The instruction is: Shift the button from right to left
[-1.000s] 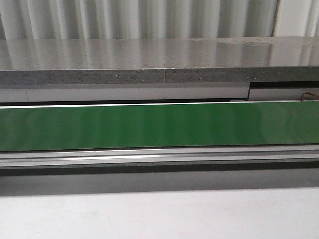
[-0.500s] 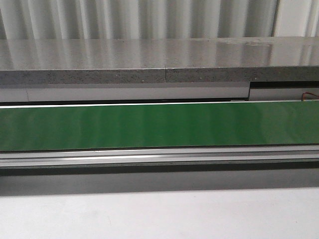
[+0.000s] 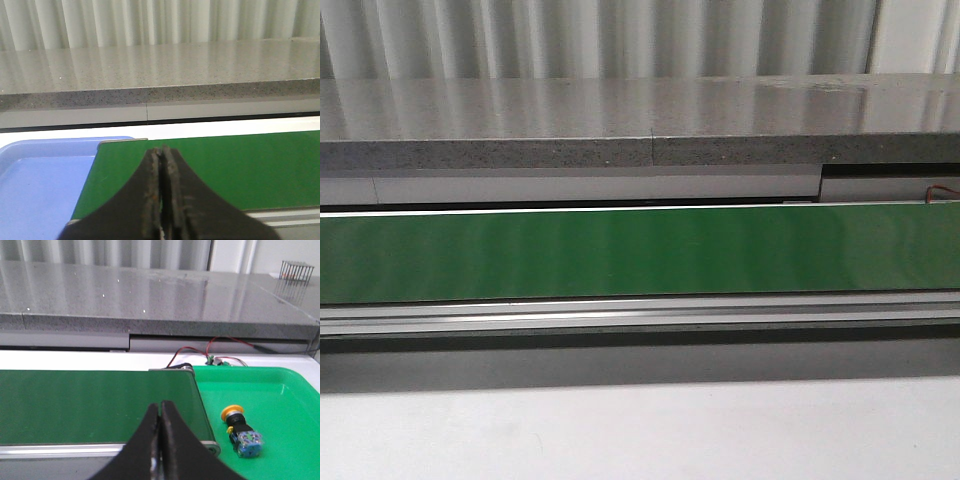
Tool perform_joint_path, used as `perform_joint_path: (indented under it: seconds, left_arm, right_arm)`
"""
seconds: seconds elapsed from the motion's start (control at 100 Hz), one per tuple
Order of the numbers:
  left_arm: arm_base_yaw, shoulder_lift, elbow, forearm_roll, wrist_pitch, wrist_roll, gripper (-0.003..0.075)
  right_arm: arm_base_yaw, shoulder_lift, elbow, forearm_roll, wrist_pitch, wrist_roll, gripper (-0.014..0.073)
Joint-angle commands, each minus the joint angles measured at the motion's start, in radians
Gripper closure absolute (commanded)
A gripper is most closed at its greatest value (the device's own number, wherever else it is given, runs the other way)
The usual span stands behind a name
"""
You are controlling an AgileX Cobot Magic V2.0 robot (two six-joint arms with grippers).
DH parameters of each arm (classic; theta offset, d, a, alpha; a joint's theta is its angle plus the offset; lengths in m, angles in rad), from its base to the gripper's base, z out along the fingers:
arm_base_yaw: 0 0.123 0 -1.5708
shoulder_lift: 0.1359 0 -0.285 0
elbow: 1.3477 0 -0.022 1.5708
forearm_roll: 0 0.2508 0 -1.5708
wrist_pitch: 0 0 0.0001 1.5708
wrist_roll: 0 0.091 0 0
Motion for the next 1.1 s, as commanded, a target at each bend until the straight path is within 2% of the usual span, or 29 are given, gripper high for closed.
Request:
perform_joint_path:
  seconds: [0.0, 0.21, 0.28, 0.35, 0.54, 0.63, 0.92, 1.09]
  left_arm:
    - [0.000, -0.032, 0.039, -0.005, -0.075, -0.007, 0.0741]
    - [0.000, -0.032, 0.039, -0.005, -0.075, -0.007, 0.0741]
    - [0.000, -0.032, 0.039, -0.005, -0.075, -0.007, 0.0741]
    - [0.000, -0.032, 0.039, -0.005, -0.075, -0.007, 0.0741]
    - [0.000, -0.032, 0.039, -0.005, -0.075, -0.007, 0.0741]
    - [0.000, -0.032, 0.039, -0.005, -0.075, -0.007, 0.0741]
    - [0.000, -0.032, 0.039, -0.005, -0.075, -0.007, 0.0741]
    - [0.000, -0.032, 0.039, -0.005, -0.075, -0.007, 0.0741]
  right_arm:
    - [-0.001, 0.081, -0.088, -0.011, -0.017, -0.007, 0.0659]
    - [-0.001, 0.271, -0.227, -0.012, 0.135, -0.007, 0.0655]
    - [-0.001, 0.339, -0.264, -0.012, 0.155, -0.007, 0.0614]
    - [-0.001, 0.401, -0.297, -0.012, 0.167, -0.007, 0.0525]
    - [-0.001, 0.531, -0.395, -0.012, 0.188, -0.007, 0.0184]
    - [-0.001, 0.579, -0.439, -0.012, 0.206, -0.007, 0.0092]
    - [-0.003, 0.742, -0.578, -0.012, 0.394, -0.007, 0.0082]
    - [-0.008, 0.829, -0.625, -0.012, 0.424, 0.014, 0.0082]
